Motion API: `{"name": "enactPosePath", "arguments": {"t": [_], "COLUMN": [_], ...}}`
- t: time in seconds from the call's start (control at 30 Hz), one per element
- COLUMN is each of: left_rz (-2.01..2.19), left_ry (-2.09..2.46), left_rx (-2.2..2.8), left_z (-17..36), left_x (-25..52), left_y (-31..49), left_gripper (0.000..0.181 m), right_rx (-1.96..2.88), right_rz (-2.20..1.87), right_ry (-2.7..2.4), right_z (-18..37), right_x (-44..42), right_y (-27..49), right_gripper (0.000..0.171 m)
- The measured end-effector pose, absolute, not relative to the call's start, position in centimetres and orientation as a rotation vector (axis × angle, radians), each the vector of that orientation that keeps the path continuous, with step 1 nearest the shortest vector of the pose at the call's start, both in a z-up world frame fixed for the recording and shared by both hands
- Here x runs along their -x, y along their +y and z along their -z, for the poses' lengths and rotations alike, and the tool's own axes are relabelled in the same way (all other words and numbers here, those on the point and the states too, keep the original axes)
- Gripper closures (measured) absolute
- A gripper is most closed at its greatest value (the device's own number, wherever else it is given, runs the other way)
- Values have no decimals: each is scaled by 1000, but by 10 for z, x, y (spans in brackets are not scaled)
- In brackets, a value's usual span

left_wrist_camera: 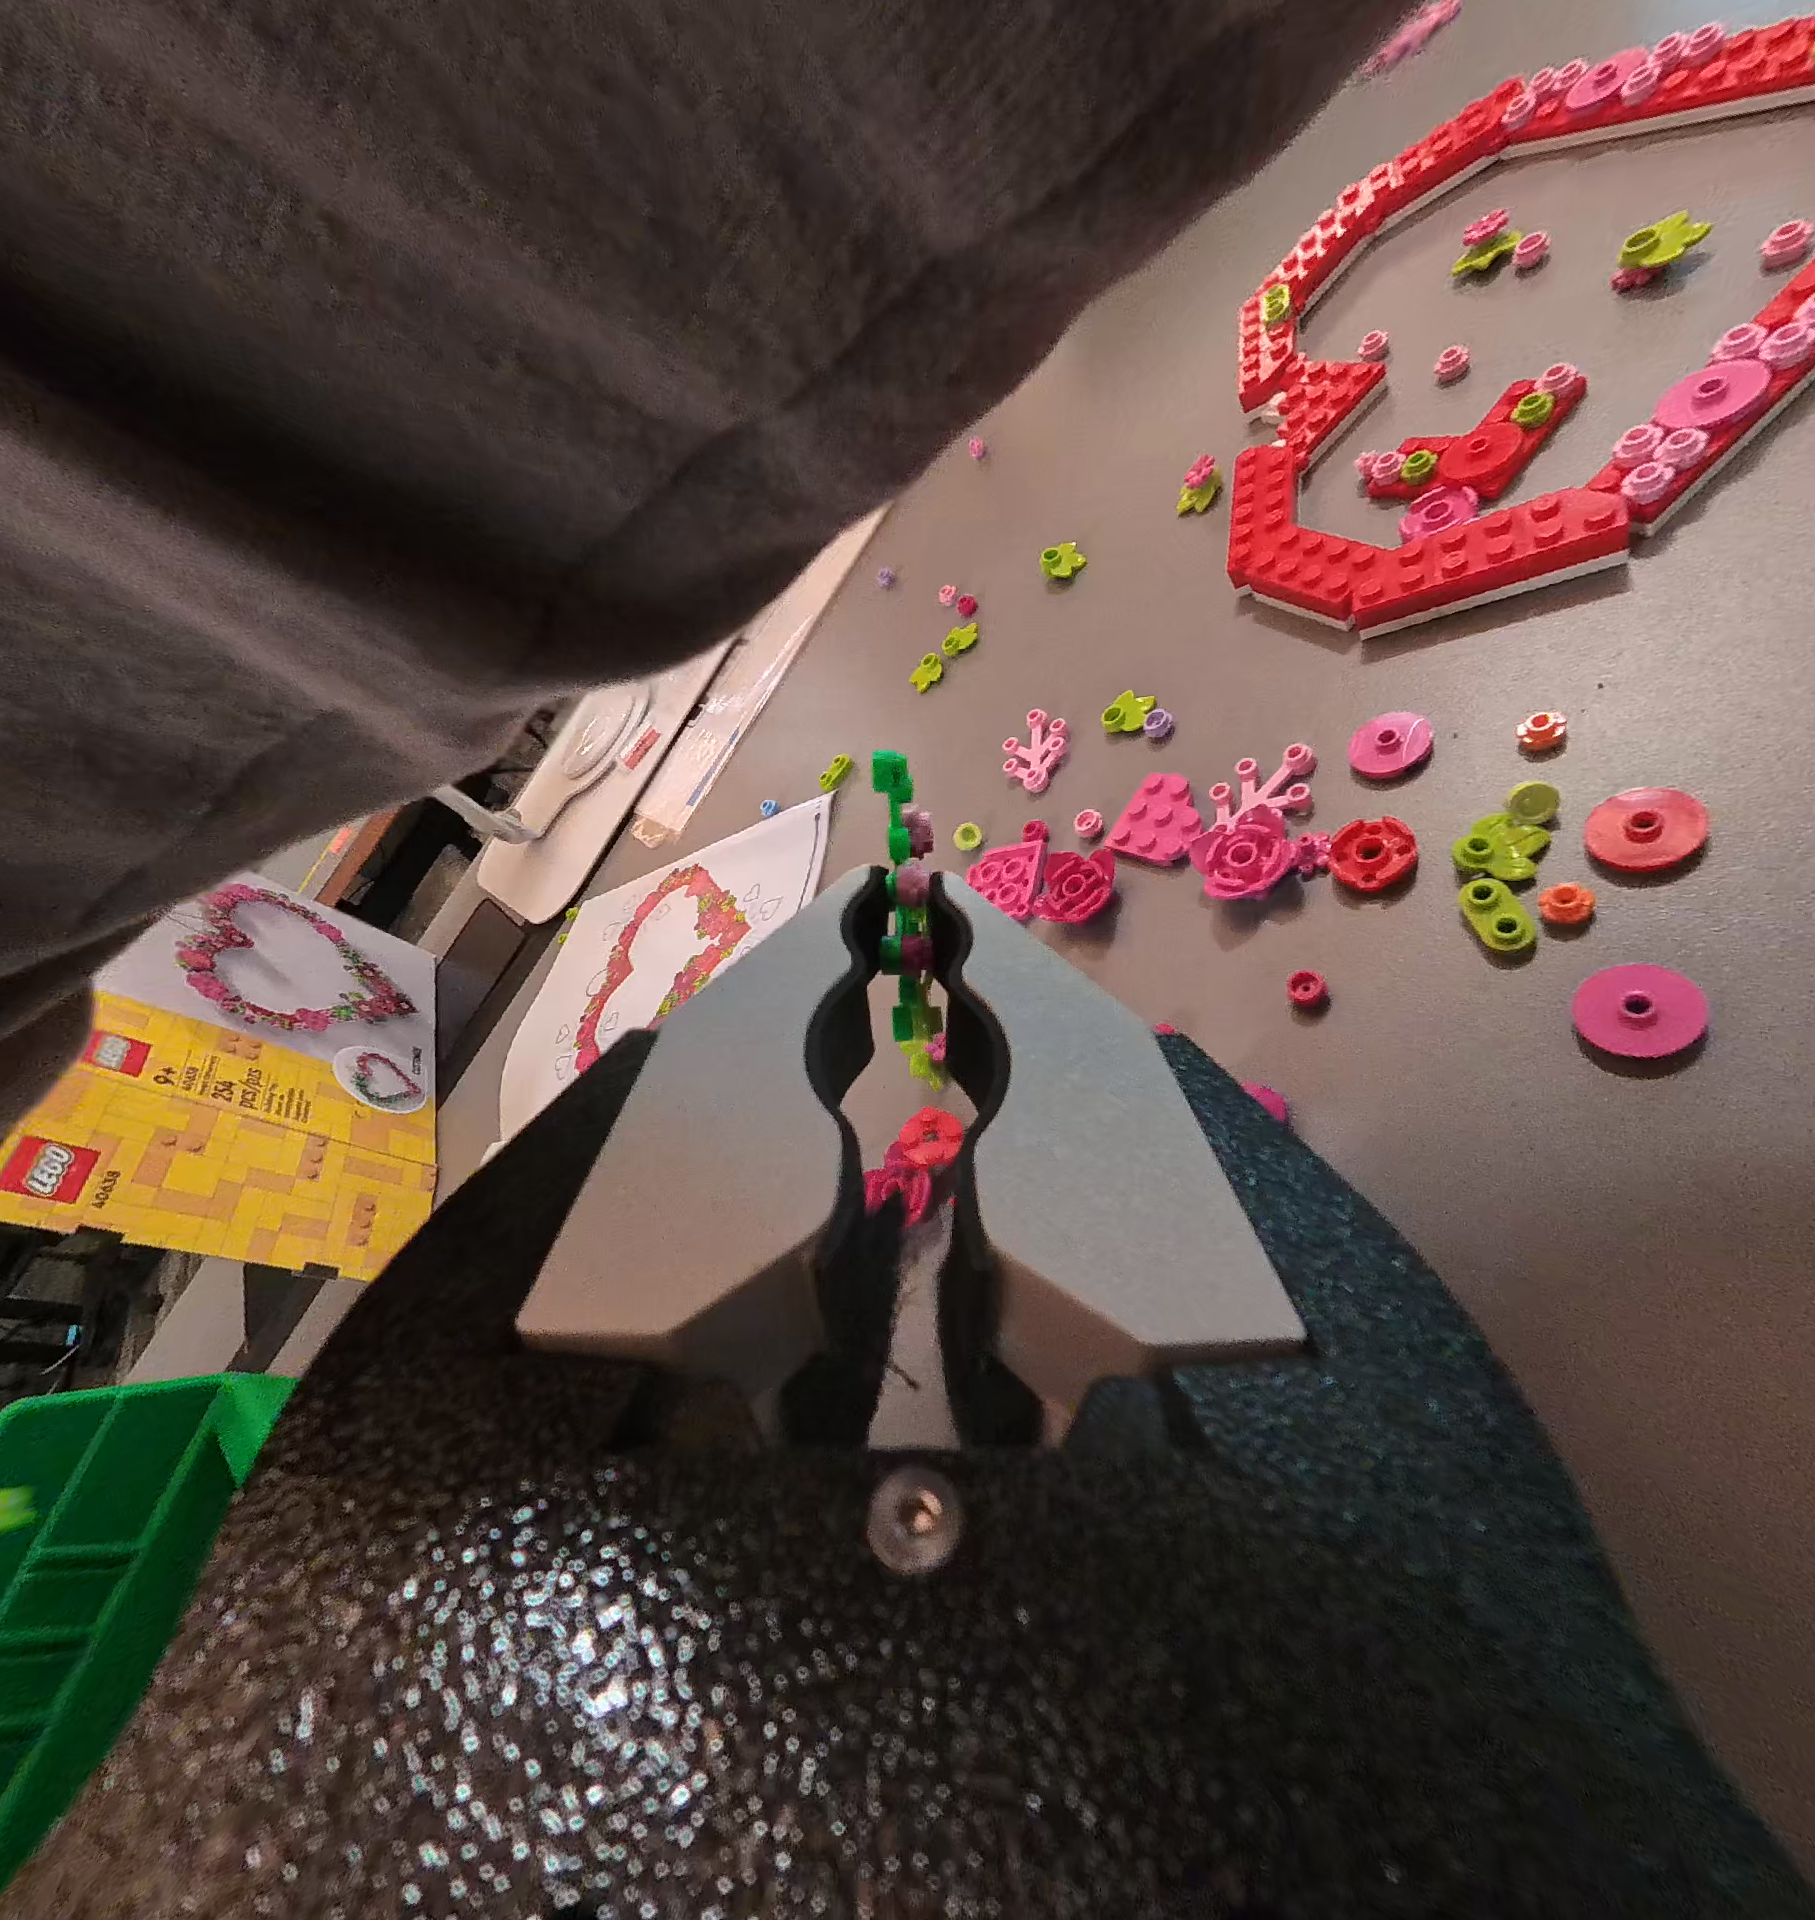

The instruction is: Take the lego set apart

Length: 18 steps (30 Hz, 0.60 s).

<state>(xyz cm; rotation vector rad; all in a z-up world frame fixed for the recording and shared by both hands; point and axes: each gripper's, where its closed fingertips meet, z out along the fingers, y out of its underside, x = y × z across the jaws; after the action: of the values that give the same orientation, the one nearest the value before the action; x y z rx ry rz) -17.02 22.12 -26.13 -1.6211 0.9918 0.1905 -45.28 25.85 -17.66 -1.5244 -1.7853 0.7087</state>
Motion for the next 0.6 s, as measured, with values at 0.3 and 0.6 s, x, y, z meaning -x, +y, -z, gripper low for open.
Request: {"name": "enactPosePath", "arguments": {"t": [0.3, 0.6], "left_rz": [-189, 15], "left_ry": [995, 873], "left_rx": [1641, 1606], "left_z": [264, 241], "left_x": [172, 169], "left_y": [222, 215], "left_gripper": [177, 178], "right_rx": [1448, 1199], "right_rz": [-641, -932], "right_ry": [-1735, -1383], "right_z": [174, 79], "right_x": [440, 282], "right_y": [267, 249], "right_gripper": [21, 59]}}
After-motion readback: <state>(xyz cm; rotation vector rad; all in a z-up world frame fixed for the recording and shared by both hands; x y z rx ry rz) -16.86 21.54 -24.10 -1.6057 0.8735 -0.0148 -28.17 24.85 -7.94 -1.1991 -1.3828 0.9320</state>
